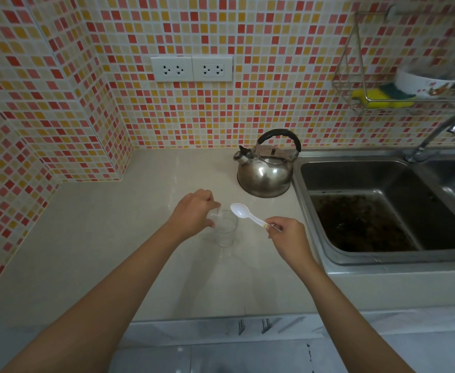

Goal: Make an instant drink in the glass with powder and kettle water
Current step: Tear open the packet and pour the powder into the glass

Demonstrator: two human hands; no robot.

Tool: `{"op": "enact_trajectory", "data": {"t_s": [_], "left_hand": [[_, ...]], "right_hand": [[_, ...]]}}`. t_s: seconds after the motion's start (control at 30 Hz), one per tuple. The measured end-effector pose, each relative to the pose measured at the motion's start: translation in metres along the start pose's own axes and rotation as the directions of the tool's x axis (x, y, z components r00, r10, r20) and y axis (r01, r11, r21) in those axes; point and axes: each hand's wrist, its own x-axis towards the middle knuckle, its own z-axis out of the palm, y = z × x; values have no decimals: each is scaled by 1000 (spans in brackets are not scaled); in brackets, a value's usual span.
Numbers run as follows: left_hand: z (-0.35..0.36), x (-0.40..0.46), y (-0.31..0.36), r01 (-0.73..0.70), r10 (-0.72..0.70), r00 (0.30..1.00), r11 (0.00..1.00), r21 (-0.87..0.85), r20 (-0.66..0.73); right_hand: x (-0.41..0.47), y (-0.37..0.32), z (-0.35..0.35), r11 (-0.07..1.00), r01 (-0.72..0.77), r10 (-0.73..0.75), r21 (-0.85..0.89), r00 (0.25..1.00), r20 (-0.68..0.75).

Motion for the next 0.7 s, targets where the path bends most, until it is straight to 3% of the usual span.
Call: {"op": "enact_trajectory", "data": {"t_s": [0.2,0.4,0.53,0.7], "left_hand": [[-10,10,9,-176,151,983,939,295,105],[-17,18,24,-381,297,924,762,523,240],[-19,22,35,-475,350,880,642,603,321],[-19,27,46,-523,334,852,545,656,402]], "right_hand": [[-4,2,3,994,32,-30,-101,999,23],[-5,0,4,968,97,-92,-231,995,29],[-7,-1,5,902,176,-175,-395,984,40],[-9,-1,4,853,211,-206,-478,977,63]]}}
